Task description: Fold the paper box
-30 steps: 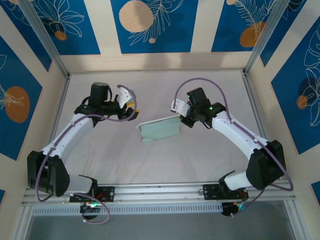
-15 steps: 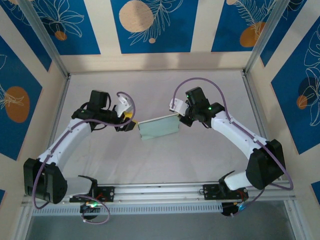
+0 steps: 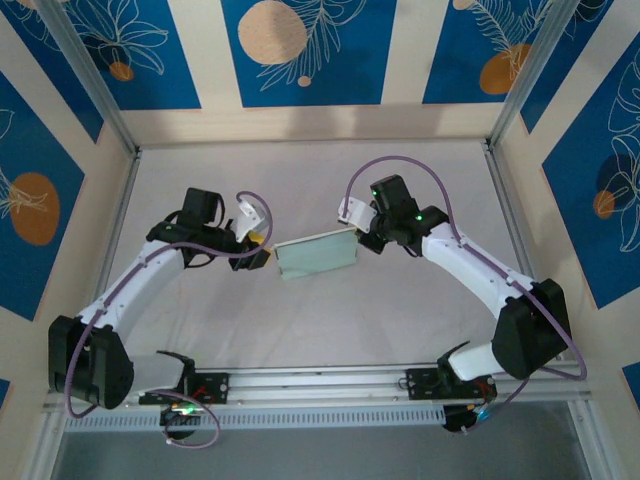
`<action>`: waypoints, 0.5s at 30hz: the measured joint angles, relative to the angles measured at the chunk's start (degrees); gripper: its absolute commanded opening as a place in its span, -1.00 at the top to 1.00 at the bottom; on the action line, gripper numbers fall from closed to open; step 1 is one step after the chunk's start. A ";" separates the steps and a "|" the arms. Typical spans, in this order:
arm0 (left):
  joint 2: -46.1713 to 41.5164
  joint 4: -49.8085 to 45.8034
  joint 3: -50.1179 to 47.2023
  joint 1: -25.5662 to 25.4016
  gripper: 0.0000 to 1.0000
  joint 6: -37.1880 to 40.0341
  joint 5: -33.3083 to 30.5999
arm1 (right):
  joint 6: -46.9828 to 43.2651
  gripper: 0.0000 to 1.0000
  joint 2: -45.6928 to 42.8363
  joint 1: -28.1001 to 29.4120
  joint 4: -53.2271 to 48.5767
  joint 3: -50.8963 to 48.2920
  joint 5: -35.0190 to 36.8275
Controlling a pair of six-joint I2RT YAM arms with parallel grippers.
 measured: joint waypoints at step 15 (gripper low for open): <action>7.30 -1.14 2.69 -0.63 0.72 1.20 -0.44 | 0.02 1.00 0.00 0.33 -0.46 0.00 0.02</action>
